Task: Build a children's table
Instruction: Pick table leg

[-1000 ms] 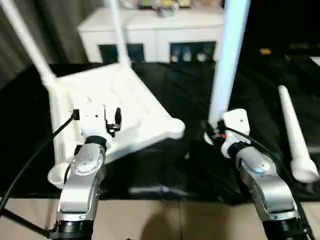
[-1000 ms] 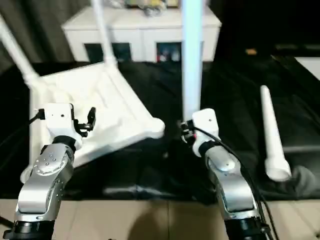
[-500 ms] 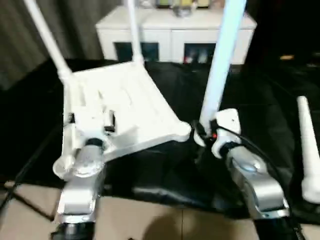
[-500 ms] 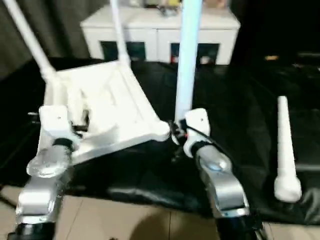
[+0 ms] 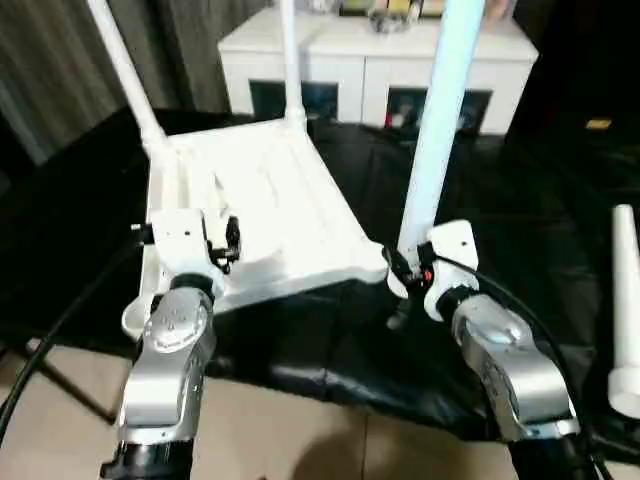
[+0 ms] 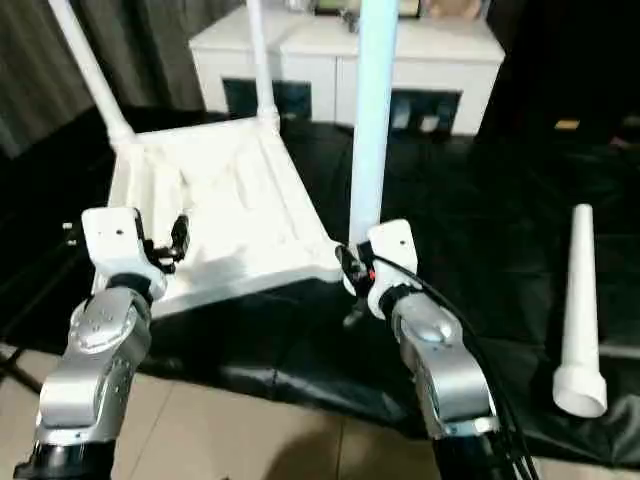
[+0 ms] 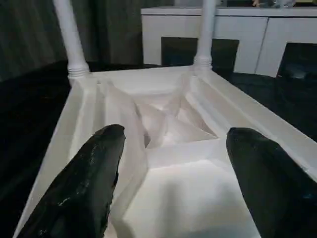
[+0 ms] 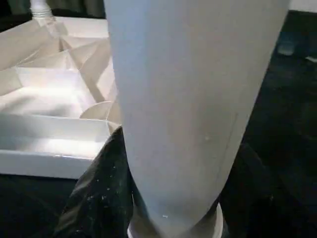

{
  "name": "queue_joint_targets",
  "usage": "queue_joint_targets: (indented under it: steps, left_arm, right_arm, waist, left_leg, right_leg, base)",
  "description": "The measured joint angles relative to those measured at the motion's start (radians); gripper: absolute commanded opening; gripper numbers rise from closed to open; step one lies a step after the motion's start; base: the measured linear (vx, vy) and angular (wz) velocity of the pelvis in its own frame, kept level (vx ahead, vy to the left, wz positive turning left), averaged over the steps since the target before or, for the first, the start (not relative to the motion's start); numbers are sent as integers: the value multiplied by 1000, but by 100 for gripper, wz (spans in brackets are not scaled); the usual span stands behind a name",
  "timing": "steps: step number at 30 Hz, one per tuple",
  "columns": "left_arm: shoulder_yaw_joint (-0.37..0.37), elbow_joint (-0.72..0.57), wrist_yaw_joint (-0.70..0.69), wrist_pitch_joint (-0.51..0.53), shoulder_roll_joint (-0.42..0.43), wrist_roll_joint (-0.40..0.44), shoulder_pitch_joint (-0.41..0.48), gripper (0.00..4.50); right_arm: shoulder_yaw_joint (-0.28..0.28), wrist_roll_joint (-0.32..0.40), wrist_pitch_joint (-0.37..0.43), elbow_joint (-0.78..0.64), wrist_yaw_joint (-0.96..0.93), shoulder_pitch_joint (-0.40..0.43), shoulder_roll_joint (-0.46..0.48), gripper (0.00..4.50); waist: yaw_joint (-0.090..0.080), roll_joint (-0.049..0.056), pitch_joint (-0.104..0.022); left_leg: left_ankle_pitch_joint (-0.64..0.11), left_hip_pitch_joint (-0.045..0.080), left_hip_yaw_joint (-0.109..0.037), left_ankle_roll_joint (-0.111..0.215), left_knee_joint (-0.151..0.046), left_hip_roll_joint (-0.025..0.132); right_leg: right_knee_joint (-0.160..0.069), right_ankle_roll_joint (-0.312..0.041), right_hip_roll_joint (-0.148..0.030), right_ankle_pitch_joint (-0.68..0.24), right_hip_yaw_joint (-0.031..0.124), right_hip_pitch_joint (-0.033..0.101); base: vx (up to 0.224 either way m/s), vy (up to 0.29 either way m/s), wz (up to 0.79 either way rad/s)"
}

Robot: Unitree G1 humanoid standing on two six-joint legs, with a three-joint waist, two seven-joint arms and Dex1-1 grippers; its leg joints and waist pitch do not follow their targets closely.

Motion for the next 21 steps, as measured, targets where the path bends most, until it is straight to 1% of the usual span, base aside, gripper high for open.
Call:
queue_joint_targets:
  steps: [1,2,3,4,5,6,7,8,9,10,11,12,13,14,15,16,17,18,19,20,21]
  left_arm:
    - [0,0,-3,0,2,0,0,370]
    - [0,0,-6,0,1,-1,2,370]
    - [-1,0,-6,-1,0,-1,2,370]
    - [-2,0,-7,-3,-2,-1,2,370]
    - [-4,-1,-7,-5,-5,-1,-1,370]
    - [-15,-1,-9,-5,-13,-2,-5,370]
    - [-38,-2,-16,-8,-24,-3,-11,370]
    - [-41,-1,-19,-8,-24,-3,-9,370]
    - [-39,-2,-19,-9,-21,-2,-6,370]
    - [-34,-2,-19,-9,-17,-2,-3,370]
    - [-29,-1,-19,-10,-11,-2,2,370]
    - [-17,0,-19,-10,-2,-2,10,370]
    - [2,5,-18,-10,15,0,11,370]
    - [4,4,-18,-10,16,0,8,370]
    - [4,3,-19,-11,14,0,6,370]
    - [3,3,-19,-11,12,0,6,370]
    - [0,3,-19,-11,12,0,6,370]
    - [-4,4,-20,-11,7,0,8,370]
    - [-18,4,-24,-12,-8,-1,12,370]
    - [-40,3,-43,-15,-11,-6,12,370]
    - [-55,3,-66,-16,-10,-17,13,370]
  right_arm:
    - [0,1,3,0,1,0,1,189]
    - [1,1,6,0,3,0,1,189]
    - [1,0,6,0,4,0,1,189]
    - [1,0,8,0,4,0,0,189]
    - [-2,0,8,0,4,0,-3,189]
    - [-6,0,10,1,3,3,-9,189]
    - [-21,-2,13,4,2,4,-22,189]
    - [-30,-4,13,4,0,3,-23,189]
    - [-30,-5,12,4,1,0,-23,189]
    - [-26,-6,11,4,3,-1,-23,189]
    - [-20,-6,12,6,3,-2,-19,189]
    - [-5,-6,12,7,4,-10,-6,189]
    - [22,-5,10,3,12,-19,12,189]
    - [28,-5,8,3,13,-20,11,189]
    - [28,-6,8,3,13,-20,9,189]
    - [27,-7,8,3,12,-20,5,189]
    - [27,-7,8,3,12,-20,1,189]
    - [24,-8,7,5,12,-18,-7,189]
    - [14,-9,8,8,11,-14,-15,189]
    - [3,-10,8,9,11,-15,-26,189]
    - [-11,-11,7,9,10,-15,-28,189]
  waist:
    - [-12,-4,0]
    - [-17,-12,2]
    - [-18,-12,2]
    - [-13,-17,1]
    - [-10,-14,-3]
    - [-6,-21,-1]
    - [0,-13,-7]
    - [4,-11,-11]
    - [7,-7,-15]
    - [11,18,-27]
    - [13,30,-28]
    - [3,23,-28]
    - [-13,14,-30]
    - [-14,11,-31]
    - [-15,7,-31]
    - [-15,-5,-29]
    - [-15,-22,-28]
    - [-10,-32,-25]
    - [1,-36,-22]
    - [11,-33,-24]
    - [18,-33,-24]
  left_leg:
    - [-2,4,1,0,-1,-4]
    - [-11,23,24,-3,-7,-5]
    - [-17,37,39,-6,-13,-3]
    - [-27,45,56,-10,-21,-2]
    - [-31,44,53,-12,-20,-4]
    - [-41,32,34,13,4,-10]
    - [-50,-13,-1,38,75,-16]
    - [-47,-50,-18,52,103,-17]
    - [-37,-82,-31,68,92,-13]
    - [-2,-105,-40,85,30,5]
    - [33,-103,-53,39,36,20]
    - [19,-95,-56,19,45,9]
    - [9,-92,-58,27,49,-11]
    - [4,-89,-58,31,50,-20]
    - [0,-85,-57,35,49,-28]
    - [-4,-78,-50,32,48,-35]
    - [-7,-72,-43,30,49,-46]
    - [-14,-69,-35,33,49,-47]
    - [-36,-72,-27,107,64,-45]
    - [-46,-78,-30,128,86,-41]
    - [-46,-83,-31,127,100,-42]
  right_leg:
    - [2,0,-3,1,3,0]
    - [8,0,-3,1,25,-3]
    - [10,0,-2,1,36,-3]
    - [11,-2,4,2,58,1]
    - [10,-2,9,3,68,-2]
    - [9,-2,22,3,85,-3]
    - [7,-7,26,0,84,-2]
    - [5,-6,29,-4,84,-1]
    - [5,-5,35,-9,81,-1]
    - [8,1,53,-22,62,1]
    - [22,7,54,-36,54,4]
    - [66,5,32,-54,48,-9]
    - [124,5,2,-63,54,-41]
    - [149,10,-14,-62,60,-64]
    - [151,33,-28,-57,67,-85]
    - [137,58,-38,-44,82,-107]
    - [100,67,-54,-22,87,-113]
    - [101,65,-59,-5,95,-106]
    - [81,55,-48,-3,99,-92]
    - [68,50,-46,0,99,-83]
    - [59,47,-43,3,98,-73]
  base:
    - [61,34,-14]
    - [90,11,-38]
    - [90,11,-38]
    - [108,0,-69]
    - [156,-4,-58]
    - [156,-4,-58]
    - [170,14,-24]
    - [142,34,-7]
    - [142,34,-7]
    - [148,40,-3]
    - [181,86,-14]
    - [181,86,-14]
    - [173,87,-12]
    - [119,43,3]
    - [119,43,3]
    - [77,-5,0]
    - [65,-71,2]
    - [65,-71,2]
    - [59,-96,3]
    - [47,-68,-2]
    - [47,-68,-2]
